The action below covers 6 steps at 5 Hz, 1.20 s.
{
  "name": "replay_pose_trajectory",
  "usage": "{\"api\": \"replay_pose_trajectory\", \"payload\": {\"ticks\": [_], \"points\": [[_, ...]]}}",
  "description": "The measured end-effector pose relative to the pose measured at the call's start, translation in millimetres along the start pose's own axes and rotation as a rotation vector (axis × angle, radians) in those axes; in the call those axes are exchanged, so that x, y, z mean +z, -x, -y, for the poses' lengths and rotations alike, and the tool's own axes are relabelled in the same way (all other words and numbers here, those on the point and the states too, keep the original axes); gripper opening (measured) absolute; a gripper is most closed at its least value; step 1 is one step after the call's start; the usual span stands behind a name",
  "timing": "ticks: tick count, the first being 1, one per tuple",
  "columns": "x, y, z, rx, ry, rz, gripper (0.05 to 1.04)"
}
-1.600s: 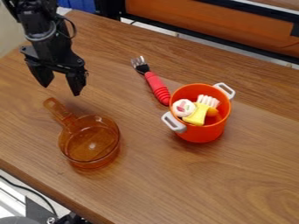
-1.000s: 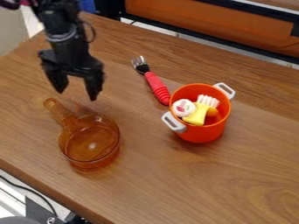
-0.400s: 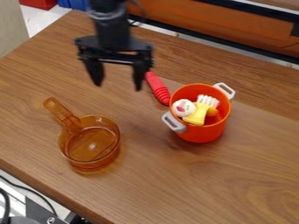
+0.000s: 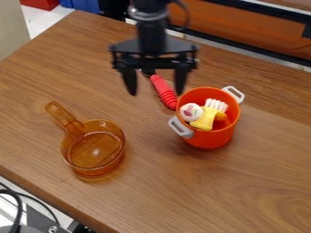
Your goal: Take the brush to the brown pot
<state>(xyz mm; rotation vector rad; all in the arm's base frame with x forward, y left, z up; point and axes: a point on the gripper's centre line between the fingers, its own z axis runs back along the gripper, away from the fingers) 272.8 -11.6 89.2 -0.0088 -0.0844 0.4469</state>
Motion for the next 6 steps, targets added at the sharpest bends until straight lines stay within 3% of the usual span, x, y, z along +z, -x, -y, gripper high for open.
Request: {"api": "replay_pose_trajectory", "payload": {"ticks": [2,3,4,5,6], "points": [[-10.4,-2.2,28.2,-0.013,-0.012,0.028,0.997],[-18.8,-3.8,38.4,-0.024,-0.023,0.069,0.993],[-21.8,-4.4,45.5,-0.030,-0.004,0.089,0.969],[-24.3,-2.7,49.3,-0.027,0.005,0.104,0.891],[-32.0,1.2,51.1,-0.022,-0.014,0.078,0.726]]}}
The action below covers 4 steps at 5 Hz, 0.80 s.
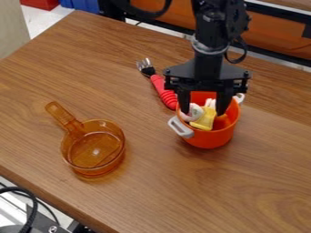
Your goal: Take the brush to the brown pot
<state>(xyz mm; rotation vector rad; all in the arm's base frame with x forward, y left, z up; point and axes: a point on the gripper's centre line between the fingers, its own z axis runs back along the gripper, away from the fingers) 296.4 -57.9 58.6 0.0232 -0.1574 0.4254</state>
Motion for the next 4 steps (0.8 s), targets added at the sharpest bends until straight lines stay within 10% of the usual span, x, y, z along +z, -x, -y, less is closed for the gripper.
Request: {"api": "replay_pose_trajectory", "payload": {"ticks": [4], "points": [[-6.9,-0.5,8.9,0.040,0.059,0.025,0.805]]}}
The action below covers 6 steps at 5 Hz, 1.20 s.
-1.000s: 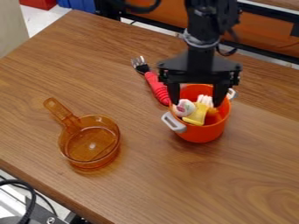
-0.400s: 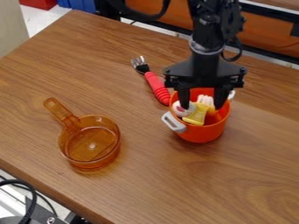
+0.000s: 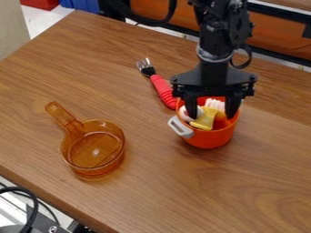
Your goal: Take the brush to the brown pot
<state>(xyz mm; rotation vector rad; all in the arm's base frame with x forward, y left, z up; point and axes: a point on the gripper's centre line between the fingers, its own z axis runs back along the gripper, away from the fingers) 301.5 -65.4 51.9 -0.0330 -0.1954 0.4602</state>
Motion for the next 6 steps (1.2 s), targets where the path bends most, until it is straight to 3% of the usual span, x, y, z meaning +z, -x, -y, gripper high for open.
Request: {"api": "replay_pose_trajectory", "payload": {"ticks": [4,5,6], "points": [[-12.4,4.4,2.5,-0.030,0.001,0.038,0.714],[-18.6,4.6,2.8,-0.032,-0.014,0.037,0.444],[-19.1,5.0,2.1,-0.028,-0.012,0.030,0.340]]}}
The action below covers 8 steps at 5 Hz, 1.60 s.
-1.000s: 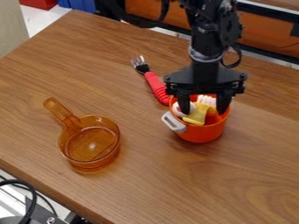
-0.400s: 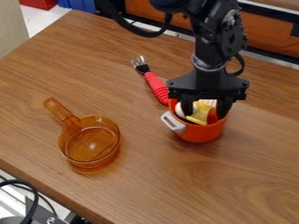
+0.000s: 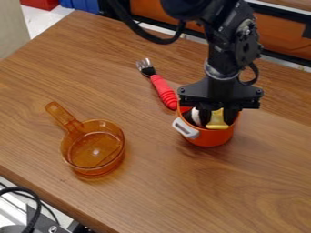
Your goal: Take the brush to the brown pot
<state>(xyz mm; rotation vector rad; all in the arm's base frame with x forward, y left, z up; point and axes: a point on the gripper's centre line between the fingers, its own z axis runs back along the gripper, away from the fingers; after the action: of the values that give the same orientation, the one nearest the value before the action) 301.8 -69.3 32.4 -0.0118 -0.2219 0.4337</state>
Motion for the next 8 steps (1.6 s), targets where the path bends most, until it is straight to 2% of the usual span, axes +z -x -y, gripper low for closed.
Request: {"api": "replay_pose_trajectory", "payload": {"ticks": [2,3,5,6,7,8], "points": [[2.3,-3.1,-7.2,0.013,0.003,-0.038,0.340],[9.9,-2.9,-14.2,0.021,0.009,-0.072,0.340],[28.7,-11.5,-12.0,0.041,0.065,-0.096,0.340],[36.0,-12.9,-9.9,0.035,0.086,-0.097,0.339],[54.8,-13.2,-12.4,0.024,0.130,-0.086,0.339],[66.9,2.5,-35.2,0.004,0.147,-0.064,0.339]]}}
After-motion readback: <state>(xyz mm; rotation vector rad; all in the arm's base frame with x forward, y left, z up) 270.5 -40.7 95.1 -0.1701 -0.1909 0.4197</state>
